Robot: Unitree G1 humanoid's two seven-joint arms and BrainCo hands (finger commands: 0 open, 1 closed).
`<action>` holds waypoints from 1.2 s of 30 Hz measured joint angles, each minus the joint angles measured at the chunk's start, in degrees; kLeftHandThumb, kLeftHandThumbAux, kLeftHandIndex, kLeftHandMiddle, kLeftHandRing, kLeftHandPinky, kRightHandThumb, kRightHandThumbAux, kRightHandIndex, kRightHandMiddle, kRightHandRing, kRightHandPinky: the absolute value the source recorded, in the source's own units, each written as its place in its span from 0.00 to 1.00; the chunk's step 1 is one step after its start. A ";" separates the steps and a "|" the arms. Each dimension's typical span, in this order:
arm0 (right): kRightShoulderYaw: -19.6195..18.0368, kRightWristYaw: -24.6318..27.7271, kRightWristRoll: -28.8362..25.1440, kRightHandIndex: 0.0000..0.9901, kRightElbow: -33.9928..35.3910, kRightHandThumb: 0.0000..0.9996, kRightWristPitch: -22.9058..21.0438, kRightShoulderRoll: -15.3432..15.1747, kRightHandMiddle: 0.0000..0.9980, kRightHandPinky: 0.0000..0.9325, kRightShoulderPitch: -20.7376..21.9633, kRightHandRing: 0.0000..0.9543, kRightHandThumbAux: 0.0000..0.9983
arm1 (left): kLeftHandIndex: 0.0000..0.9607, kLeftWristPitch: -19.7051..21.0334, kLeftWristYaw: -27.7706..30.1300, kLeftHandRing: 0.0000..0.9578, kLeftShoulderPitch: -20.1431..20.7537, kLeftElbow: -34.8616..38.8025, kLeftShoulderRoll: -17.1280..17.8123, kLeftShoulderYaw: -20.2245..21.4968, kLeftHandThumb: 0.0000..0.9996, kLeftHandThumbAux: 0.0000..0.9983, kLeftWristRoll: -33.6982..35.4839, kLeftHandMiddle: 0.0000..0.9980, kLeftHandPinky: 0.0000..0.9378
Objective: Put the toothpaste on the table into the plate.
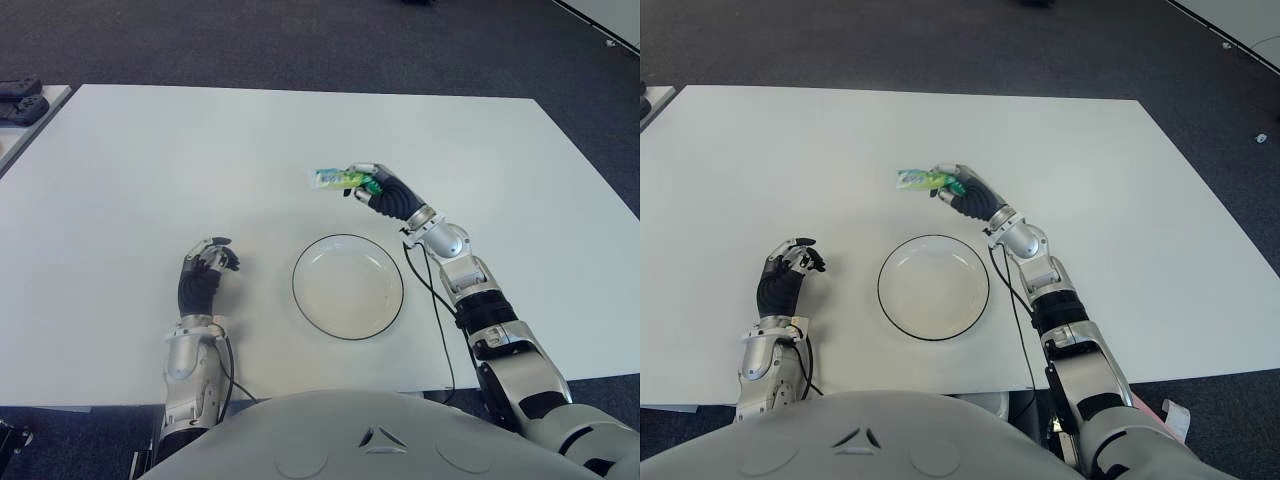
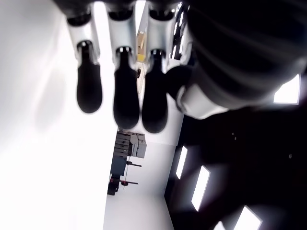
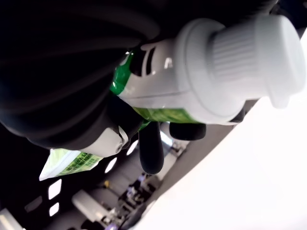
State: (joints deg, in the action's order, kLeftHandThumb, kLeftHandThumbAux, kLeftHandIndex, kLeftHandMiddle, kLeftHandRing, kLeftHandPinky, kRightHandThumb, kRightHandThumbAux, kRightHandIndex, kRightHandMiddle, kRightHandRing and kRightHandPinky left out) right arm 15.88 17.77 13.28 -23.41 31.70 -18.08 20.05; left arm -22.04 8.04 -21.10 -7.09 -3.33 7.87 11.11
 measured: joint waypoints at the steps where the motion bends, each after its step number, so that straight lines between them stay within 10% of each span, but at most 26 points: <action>1: 0.79 0.96 0.24 0.40 0.76 0.85 0.35 -0.11 0.53 0.90 -0.28 0.91 0.68 | 0.45 0.02 0.00 0.62 0.02 -0.01 0.00 0.00 0.70 0.72 0.04 0.61 0.62; 23: 11.48 4.50 20.66 0.42 9.97 0.85 10.12 -9.60 0.55 0.94 -2.31 0.93 0.68 | 0.45 0.23 -0.05 0.62 -0.05 0.16 -0.52 0.02 0.70 0.72 -0.33 0.61 0.63; 36: 13.72 -6.60 31.21 0.42 5.35 0.85 19.72 -11.73 0.56 0.94 0.98 0.93 0.68 | 0.45 0.23 -0.05 0.61 -0.09 0.23 -0.69 0.05 0.70 0.72 -0.45 0.61 0.61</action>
State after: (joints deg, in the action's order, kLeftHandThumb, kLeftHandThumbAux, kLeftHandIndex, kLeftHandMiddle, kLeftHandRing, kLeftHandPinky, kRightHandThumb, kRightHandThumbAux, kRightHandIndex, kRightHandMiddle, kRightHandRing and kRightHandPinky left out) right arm 29.60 11.17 44.49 -18.07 51.41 -29.81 21.04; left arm -21.81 7.99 -21.19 -6.86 -4.02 7.92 10.65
